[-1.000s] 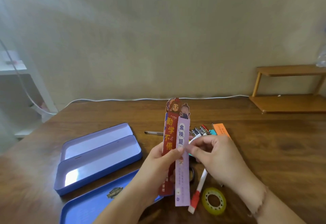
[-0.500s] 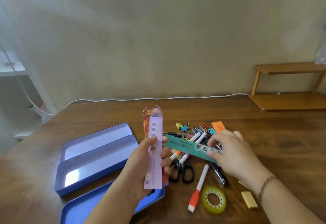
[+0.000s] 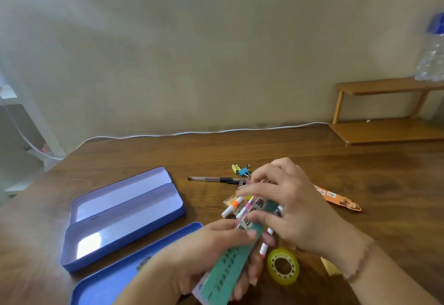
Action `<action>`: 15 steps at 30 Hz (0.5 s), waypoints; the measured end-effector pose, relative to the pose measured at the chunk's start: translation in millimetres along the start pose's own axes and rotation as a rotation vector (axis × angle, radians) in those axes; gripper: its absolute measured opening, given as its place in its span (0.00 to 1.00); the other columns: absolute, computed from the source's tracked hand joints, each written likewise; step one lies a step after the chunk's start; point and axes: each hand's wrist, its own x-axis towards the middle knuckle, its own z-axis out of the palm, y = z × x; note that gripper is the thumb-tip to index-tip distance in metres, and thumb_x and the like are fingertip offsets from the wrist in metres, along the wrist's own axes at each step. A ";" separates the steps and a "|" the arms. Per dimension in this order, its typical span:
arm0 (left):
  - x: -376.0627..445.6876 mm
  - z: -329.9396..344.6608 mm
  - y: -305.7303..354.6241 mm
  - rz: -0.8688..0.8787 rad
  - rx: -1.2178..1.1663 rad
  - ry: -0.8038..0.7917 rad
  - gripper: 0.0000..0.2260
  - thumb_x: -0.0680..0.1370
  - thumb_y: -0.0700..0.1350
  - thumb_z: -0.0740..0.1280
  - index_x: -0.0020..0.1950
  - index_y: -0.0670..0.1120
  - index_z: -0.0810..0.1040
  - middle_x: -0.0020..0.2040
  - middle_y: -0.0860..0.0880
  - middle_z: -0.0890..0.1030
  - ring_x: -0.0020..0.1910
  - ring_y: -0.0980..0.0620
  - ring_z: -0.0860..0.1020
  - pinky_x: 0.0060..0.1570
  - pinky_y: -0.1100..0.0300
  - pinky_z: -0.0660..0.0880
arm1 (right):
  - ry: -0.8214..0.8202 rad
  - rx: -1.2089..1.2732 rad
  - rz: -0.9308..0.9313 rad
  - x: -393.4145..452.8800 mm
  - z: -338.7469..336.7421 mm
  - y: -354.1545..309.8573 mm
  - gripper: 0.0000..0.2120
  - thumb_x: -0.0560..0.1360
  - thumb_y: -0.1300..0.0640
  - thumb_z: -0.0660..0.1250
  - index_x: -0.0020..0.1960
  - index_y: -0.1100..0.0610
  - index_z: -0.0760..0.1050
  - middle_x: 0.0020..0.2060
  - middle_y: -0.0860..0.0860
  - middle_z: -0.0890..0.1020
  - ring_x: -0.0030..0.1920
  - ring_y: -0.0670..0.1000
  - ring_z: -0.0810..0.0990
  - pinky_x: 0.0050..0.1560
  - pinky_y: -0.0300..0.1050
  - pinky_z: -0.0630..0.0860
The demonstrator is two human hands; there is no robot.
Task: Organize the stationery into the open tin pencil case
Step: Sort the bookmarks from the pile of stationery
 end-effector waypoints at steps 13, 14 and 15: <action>-9.6 -5.3 10.6 0.054 -0.338 -0.091 0.12 0.79 0.50 0.67 0.57 0.43 0.78 0.34 0.47 0.71 0.23 0.54 0.71 0.21 0.64 0.70 | 0.164 0.075 0.615 -4.7 -9.1 35.3 0.18 0.77 0.51 0.65 0.67 0.47 0.72 0.63 0.42 0.74 0.62 0.45 0.73 0.57 0.43 0.76; -5.3 -9.4 11.9 0.039 -0.391 -0.114 0.16 0.77 0.55 0.68 0.55 0.43 0.78 0.33 0.47 0.71 0.22 0.54 0.71 0.20 0.65 0.70 | 0.014 -0.084 0.738 -7.7 -11.4 45.4 0.19 0.76 0.50 0.66 0.67 0.48 0.72 0.64 0.45 0.74 0.64 0.49 0.72 0.59 0.47 0.74; -0.9 -13.3 13.0 0.034 -0.454 -0.178 0.20 0.75 0.58 0.70 0.54 0.42 0.79 0.32 0.46 0.73 0.21 0.53 0.72 0.21 0.65 0.71 | -0.137 -0.172 0.839 -10.2 -12.2 52.6 0.20 0.75 0.49 0.67 0.67 0.49 0.72 0.64 0.47 0.74 0.64 0.50 0.71 0.58 0.48 0.73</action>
